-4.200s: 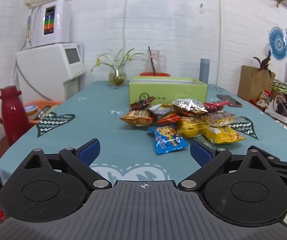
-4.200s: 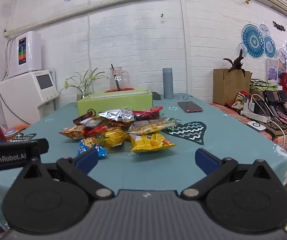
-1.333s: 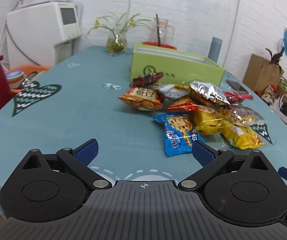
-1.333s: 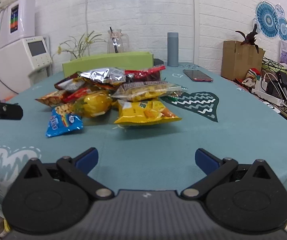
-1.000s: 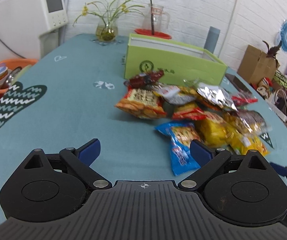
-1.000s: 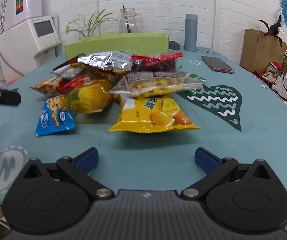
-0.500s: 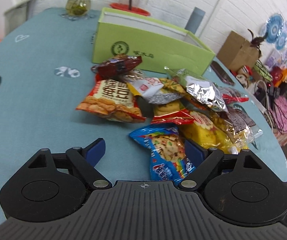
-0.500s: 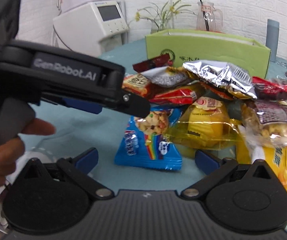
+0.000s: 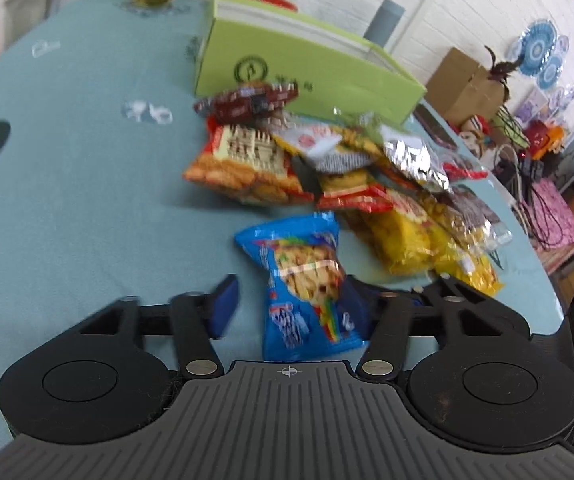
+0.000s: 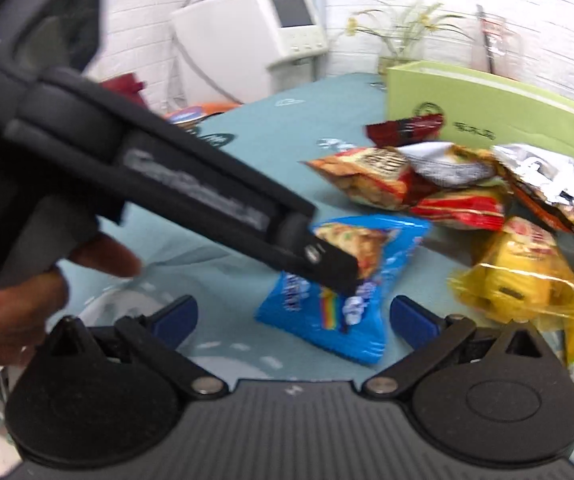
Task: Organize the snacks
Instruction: 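Reach the left gripper to the blue cookie packet and close on it, then carry the blue packet into the green box and open the left gripper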
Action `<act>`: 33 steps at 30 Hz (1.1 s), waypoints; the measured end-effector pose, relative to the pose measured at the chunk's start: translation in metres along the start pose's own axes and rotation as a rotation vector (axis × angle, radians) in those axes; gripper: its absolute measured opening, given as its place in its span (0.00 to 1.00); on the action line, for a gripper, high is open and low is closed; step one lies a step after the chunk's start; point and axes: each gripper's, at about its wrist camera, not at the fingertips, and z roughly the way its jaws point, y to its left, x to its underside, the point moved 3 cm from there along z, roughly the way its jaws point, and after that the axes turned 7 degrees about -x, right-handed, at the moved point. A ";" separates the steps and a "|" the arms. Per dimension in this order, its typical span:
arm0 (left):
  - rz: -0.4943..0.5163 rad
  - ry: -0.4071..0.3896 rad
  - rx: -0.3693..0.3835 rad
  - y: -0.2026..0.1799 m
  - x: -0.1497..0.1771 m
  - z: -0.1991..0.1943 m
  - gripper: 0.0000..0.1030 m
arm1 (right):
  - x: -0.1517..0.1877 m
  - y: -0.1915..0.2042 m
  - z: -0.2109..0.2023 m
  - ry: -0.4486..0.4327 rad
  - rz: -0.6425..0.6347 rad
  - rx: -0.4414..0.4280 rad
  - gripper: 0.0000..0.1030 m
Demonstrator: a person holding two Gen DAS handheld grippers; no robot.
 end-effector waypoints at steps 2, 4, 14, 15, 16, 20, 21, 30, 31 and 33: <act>0.011 -0.019 -0.021 -0.003 -0.006 0.002 0.68 | -0.001 -0.006 0.001 -0.022 0.013 -0.014 0.99; 0.024 -0.009 -0.024 -0.003 -0.007 0.005 0.62 | 0.001 -0.002 0.003 -0.006 -0.022 0.007 0.99; 0.008 0.009 0.051 0.006 -0.004 0.005 0.54 | -0.018 0.007 0.023 0.040 -0.007 0.059 0.99; 0.011 0.033 0.063 0.005 -0.003 0.011 0.40 | -0.018 0.008 0.025 0.037 -0.011 0.061 0.98; 0.007 0.063 0.085 0.006 0.000 0.017 0.17 | -0.024 0.001 0.030 0.037 -0.018 0.065 0.97; -0.024 0.059 0.149 0.007 0.004 0.011 0.09 | -0.028 -0.001 0.012 0.028 -0.016 0.046 0.65; -0.026 0.048 0.149 0.006 0.002 0.005 0.09 | -0.034 -0.005 0.008 0.017 -0.001 0.024 0.65; 0.084 -0.199 0.112 -0.025 -0.134 -0.021 0.09 | -0.158 -0.048 -0.002 -0.158 -0.164 0.061 0.67; 0.086 -0.210 0.107 -0.027 -0.155 -0.012 0.09 | -0.180 -0.066 0.007 -0.160 -0.161 0.072 0.67; 0.084 -0.210 0.095 -0.028 -0.198 0.016 0.09 | -0.212 -0.097 0.028 -0.146 -0.161 0.096 0.67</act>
